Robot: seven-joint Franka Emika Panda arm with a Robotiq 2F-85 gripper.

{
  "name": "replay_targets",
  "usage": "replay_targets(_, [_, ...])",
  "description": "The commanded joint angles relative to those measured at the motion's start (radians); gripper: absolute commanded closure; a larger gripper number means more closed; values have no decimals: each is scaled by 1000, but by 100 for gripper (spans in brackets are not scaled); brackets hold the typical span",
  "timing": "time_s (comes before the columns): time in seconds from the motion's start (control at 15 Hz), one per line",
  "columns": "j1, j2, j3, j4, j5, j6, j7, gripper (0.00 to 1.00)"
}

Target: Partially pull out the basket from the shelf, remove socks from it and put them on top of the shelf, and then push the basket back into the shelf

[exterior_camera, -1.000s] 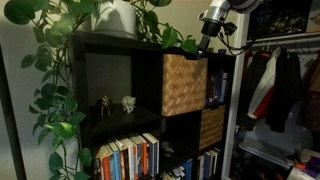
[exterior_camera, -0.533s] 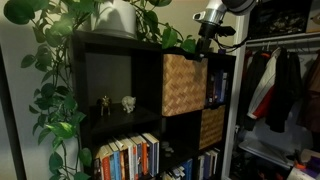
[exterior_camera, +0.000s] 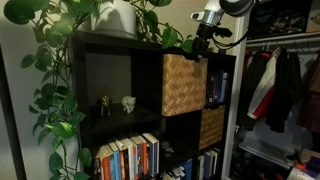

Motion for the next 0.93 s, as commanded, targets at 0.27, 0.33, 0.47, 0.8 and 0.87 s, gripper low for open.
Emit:
replay_targets(0.27, [-2,-4,0,-3,-53,28,-3,0])
replay_targets(0.33, [1,-5,-2,-4,-56,28,-10,0])
replay_targets(0.47, [1,-10,-1,-13,-80,47,-17,0])
replay_targets(0.8, [4,-2,-6,-42,-126,145,-39,0])
replay_targets(0.87, [2,2,-5,-46,-130,154,-37,0])
